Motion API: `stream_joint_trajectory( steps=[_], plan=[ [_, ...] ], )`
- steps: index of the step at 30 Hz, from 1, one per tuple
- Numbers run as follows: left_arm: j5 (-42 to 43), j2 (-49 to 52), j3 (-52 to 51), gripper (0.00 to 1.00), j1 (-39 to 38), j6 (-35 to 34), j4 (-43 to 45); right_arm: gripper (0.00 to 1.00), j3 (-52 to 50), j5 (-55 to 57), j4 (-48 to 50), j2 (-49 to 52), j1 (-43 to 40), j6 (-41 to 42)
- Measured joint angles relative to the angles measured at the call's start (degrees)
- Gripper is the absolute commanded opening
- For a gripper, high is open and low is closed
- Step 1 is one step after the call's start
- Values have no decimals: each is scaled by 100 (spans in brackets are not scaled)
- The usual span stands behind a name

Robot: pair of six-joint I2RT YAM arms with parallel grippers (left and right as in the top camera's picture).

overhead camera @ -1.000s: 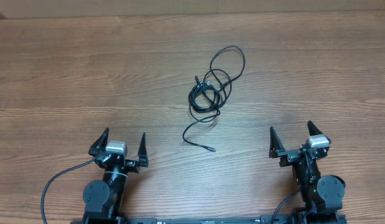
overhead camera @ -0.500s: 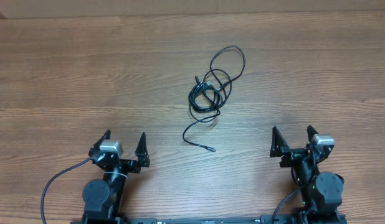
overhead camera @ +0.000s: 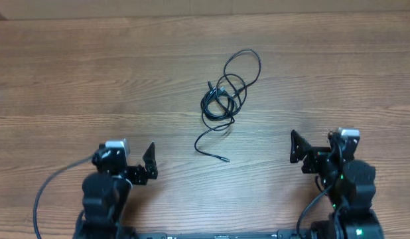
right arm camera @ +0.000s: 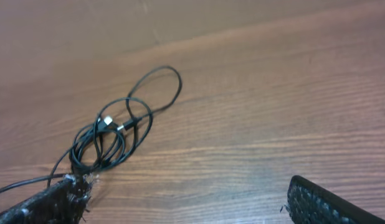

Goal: Untangle cables
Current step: 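Move both grippers forward toward the tangled black cable bundle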

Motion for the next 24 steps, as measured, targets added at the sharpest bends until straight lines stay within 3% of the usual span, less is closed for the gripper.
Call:
stream_joint_trajectory(
  steps=[10,17,24],
  plan=[
    [487,2785,2210,100,-2,-66,-1054,100,1775,-98,-1185,2197,2,2],
    [782,4500,4153,100,0,-68,-2997,100,3510,-271,-2824,3945,0,4],
    [994,5047,4437,100,-2,-393,-2940,100,4328,-321,-3230,4586,0,2]
  ],
)
